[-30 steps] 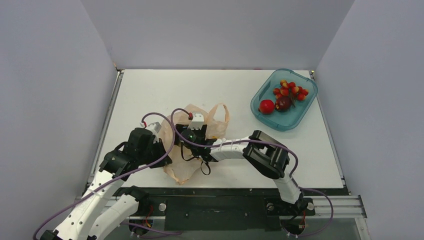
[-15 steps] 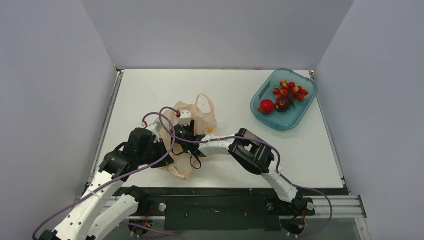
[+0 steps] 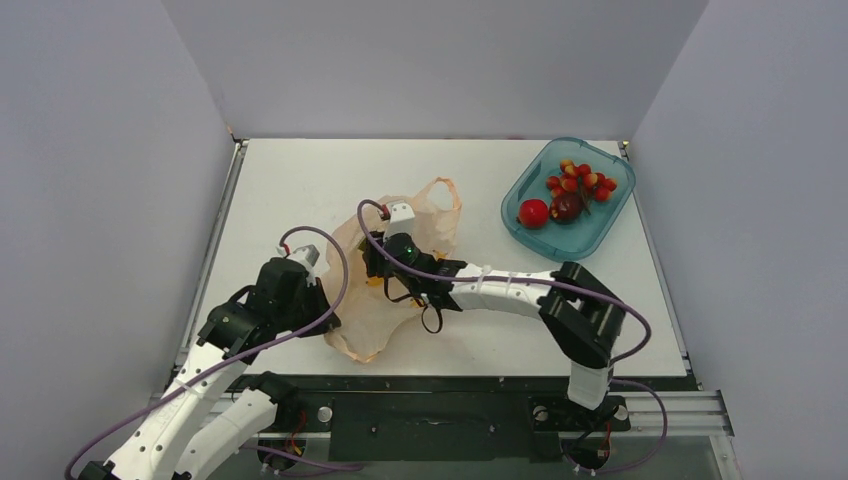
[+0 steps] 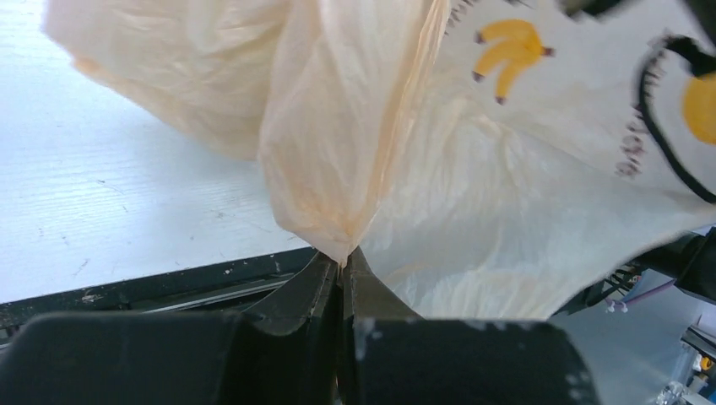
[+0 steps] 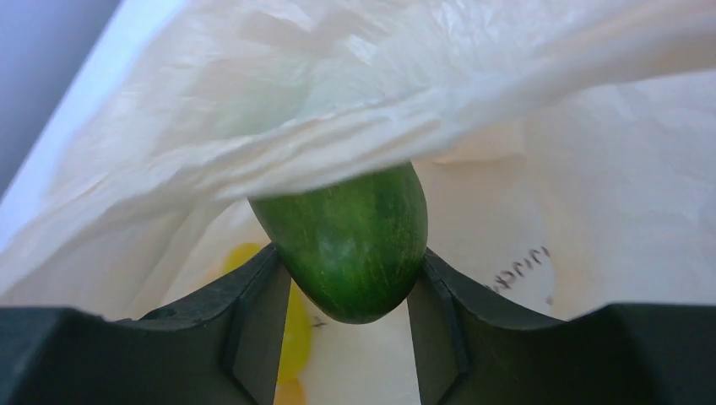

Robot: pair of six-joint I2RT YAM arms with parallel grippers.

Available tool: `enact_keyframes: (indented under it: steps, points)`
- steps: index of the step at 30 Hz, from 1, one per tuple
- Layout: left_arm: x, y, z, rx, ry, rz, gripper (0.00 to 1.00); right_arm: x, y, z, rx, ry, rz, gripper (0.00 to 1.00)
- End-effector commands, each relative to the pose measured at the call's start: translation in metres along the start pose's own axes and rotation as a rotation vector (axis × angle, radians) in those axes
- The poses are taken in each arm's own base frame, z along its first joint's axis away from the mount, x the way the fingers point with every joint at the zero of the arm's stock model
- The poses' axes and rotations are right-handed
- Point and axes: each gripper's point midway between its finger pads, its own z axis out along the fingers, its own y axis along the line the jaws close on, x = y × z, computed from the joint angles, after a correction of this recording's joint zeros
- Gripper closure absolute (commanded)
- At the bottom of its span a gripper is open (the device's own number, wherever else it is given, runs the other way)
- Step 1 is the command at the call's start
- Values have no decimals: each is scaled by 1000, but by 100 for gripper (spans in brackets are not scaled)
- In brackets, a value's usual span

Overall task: Take the fake fruits out of the plastic bag
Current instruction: Take out the fake fruit from the plastic bag, then place the fake fruit in the bin.

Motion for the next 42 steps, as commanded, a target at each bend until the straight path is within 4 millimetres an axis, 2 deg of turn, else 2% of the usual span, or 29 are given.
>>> enact_keyframes:
  steps: [1,3,4,8,12,16,20,21,22,23,29,35,37,41,42]
  points:
    - [-18,-3,-8,-8,-78,15,100,-22,20,-39,-166,-2,-18,98]
    - [-24,-6,-11,-1,-102,17,100,-15,26,-50,-242,38,-19,100]
    - [-27,-7,-13,1,-115,21,100,-5,30,-54,-296,80,-18,100]
    - [-38,-6,-17,-16,-159,23,100,14,41,-63,-453,178,18,100]
    - [-47,-10,-19,-6,-196,24,100,26,36,-66,-468,206,-4,100]
    - [-55,-9,-22,-33,-215,38,100,24,27,-77,-456,175,-69,100]
    - [-54,4,-19,-103,-204,60,100,3,22,-98,-460,97,-96,100]
    - [-52,8,-16,-118,-197,66,100,4,20,-100,-454,94,-102,100]
    - [-51,10,-15,-125,-196,68,100,-6,18,-106,-442,59,-111,100]
    - [-49,12,-13,-132,-188,69,100,-6,15,-109,-427,54,-116,100]
    - [-44,7,-7,-99,-161,94,100,-35,3,-129,-374,-49,-120,100]
    - [-45,8,-8,-97,-172,98,100,-60,10,-153,-424,-118,-110,100]
    - [-46,8,-10,-96,-181,97,100,-75,7,-164,-409,-170,-91,100]
    - [-46,8,-12,-92,-194,97,100,-123,-22,-189,-269,-325,-36,100]
    - [-46,7,-13,-87,-198,97,100,-133,-38,-191,-183,-360,-15,100]
